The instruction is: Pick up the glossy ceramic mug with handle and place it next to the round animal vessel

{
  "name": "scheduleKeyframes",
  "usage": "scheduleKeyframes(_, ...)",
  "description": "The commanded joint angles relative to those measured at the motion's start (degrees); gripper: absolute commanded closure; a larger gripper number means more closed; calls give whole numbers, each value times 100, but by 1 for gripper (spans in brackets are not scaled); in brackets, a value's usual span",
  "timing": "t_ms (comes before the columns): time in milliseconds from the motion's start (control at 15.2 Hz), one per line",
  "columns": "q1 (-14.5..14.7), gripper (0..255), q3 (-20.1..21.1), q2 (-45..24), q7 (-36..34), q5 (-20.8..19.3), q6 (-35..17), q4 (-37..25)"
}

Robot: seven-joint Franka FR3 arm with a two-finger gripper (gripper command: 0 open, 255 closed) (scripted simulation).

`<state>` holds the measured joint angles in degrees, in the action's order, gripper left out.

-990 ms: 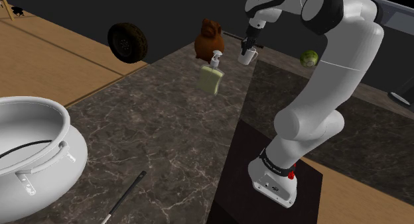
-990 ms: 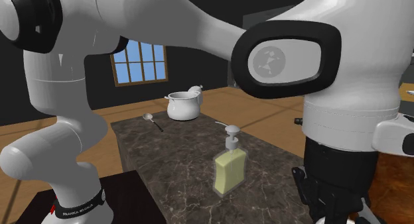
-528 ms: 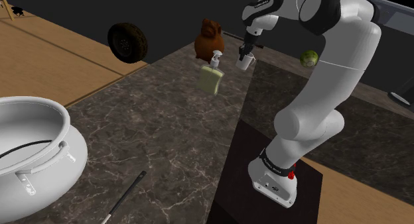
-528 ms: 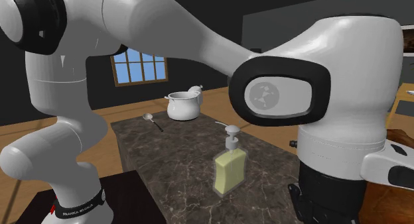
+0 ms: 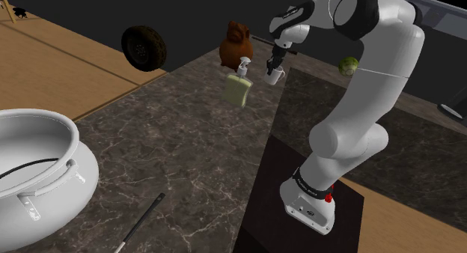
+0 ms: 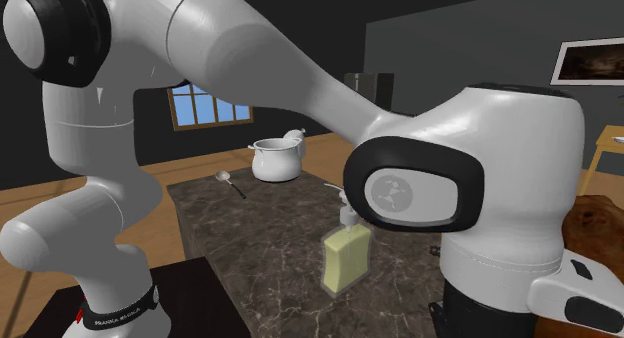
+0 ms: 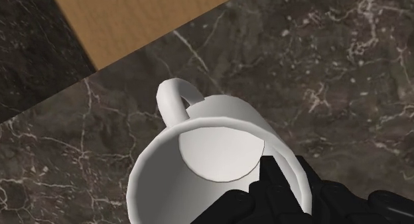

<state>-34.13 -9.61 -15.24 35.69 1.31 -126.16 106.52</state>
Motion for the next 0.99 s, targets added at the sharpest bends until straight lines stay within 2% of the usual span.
scheduleKeyframes(0,-9,255,4,-90,15,20,-147,53)
scheduleKeyframes(198,-15,255,11,-177,24,38,-316,135)
scheduleKeyframes(726,-15,255,11,-178,24,39,-315,134)
scheduleKeyframes(792,-15,0,11,-178,25,39,-315,133)
scheduleKeyframes(924,-16,0,11,-178,25,39,-315,134)
